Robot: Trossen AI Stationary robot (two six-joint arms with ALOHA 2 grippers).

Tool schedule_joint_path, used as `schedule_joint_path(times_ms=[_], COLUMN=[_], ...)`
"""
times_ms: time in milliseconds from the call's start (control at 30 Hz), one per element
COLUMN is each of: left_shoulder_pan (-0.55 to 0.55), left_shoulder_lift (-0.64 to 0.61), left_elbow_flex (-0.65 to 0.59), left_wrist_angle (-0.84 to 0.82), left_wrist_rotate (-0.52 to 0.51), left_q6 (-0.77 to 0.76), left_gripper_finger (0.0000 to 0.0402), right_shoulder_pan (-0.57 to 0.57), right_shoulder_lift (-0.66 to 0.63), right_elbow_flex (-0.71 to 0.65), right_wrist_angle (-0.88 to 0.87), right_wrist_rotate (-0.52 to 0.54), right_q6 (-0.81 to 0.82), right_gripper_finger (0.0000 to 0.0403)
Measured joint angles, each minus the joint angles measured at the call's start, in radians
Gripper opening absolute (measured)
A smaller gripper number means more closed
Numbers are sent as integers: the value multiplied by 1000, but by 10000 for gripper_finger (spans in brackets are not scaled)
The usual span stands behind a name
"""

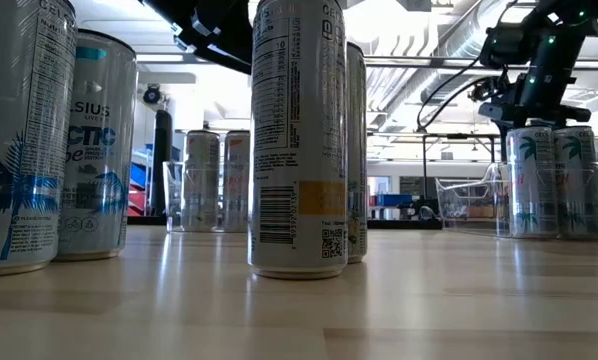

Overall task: Sort soda cans
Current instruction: Put the white/pink soda can into the top right transparent bin

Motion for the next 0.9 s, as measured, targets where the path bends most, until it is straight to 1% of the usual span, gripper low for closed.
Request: schedule_joint_path(times_ms=[100,267,433,567,700,900], left_shoulder_pan=[0,0,0,0,0,0], left_shoulder_lift=[0,0,0,0,0,0], left_elbow_flex=[0,0,0,0,0,0], left_wrist_angle=[0,0,0,0,0,0], left_wrist_rotate=[0,0,5,23,23,27], left_q6=[0,1,0,0,0,0], left_gripper_finger=[323,323,323,323,323,323], right_shoulder_pan=[0,0,0,0,0,0], right_shoulder_lift=[1,2,2,2,2,2], right_elbow_flex=[8,57,62,62,62,62], right_wrist_angle=[-23,-110,-153,-155,-152,-145], right_wrist_rotate=[-12,-35,-42,-43,-63,-67], right_q6=[3,14,-4,11,-17,-38], right_gripper_finger=[237,238,250,253,255,256])
